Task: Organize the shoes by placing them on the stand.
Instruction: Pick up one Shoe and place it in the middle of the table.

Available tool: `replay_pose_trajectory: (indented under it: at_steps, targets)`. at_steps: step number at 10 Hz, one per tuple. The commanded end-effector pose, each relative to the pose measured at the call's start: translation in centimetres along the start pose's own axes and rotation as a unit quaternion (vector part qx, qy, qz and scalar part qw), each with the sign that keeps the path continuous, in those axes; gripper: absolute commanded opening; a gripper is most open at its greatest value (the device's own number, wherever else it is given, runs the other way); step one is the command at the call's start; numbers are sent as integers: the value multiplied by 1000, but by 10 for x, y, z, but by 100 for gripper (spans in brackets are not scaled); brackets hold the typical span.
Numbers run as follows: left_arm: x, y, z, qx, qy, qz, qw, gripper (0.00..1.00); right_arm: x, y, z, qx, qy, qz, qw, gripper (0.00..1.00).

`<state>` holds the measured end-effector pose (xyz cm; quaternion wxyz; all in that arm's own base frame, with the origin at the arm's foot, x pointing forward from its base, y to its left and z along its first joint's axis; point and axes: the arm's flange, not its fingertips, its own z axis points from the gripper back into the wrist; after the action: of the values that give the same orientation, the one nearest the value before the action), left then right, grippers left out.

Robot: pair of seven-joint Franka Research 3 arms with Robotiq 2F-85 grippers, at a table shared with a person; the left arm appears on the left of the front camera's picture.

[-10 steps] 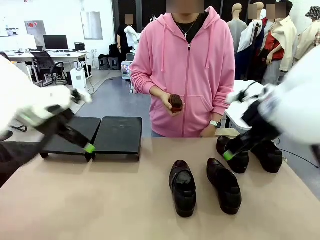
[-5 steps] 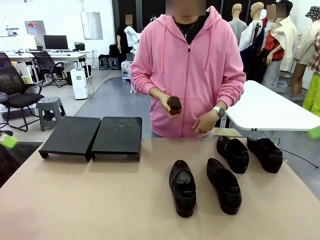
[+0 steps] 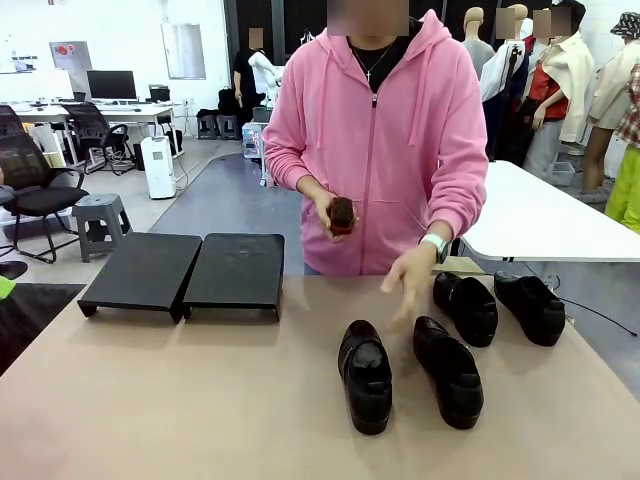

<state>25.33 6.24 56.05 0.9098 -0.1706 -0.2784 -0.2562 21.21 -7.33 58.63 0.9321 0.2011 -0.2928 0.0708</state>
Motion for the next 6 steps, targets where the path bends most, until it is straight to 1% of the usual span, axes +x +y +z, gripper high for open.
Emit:
replay_pose_trajectory:
  at_steps: [1,2,3,4,5,6]
  targets:
    - [0,0,1,-5,-3,-3,1000,100,1,-1,-1,12,1,11,1000,100]
    - [0,0,1,-5,-3,-3,1000,100,1,-1,-1,12,1,11,1000,100]
    - [0,0,1,-5,-3,-3,1000,100,1,3,-1,-1,2,3,1000,100]
    - [0,0,1,-5,-3,-3,1000,100,33,3,-17,3,7,-3,1000,100]
    - [0,0,1,-5,-3,-3,1000,100,78,9,-60,-7,53,9,999,100]
    - [0,0,1,-5,-3,-3,1000,100,110,15,-102,-7,103,26,994,100]
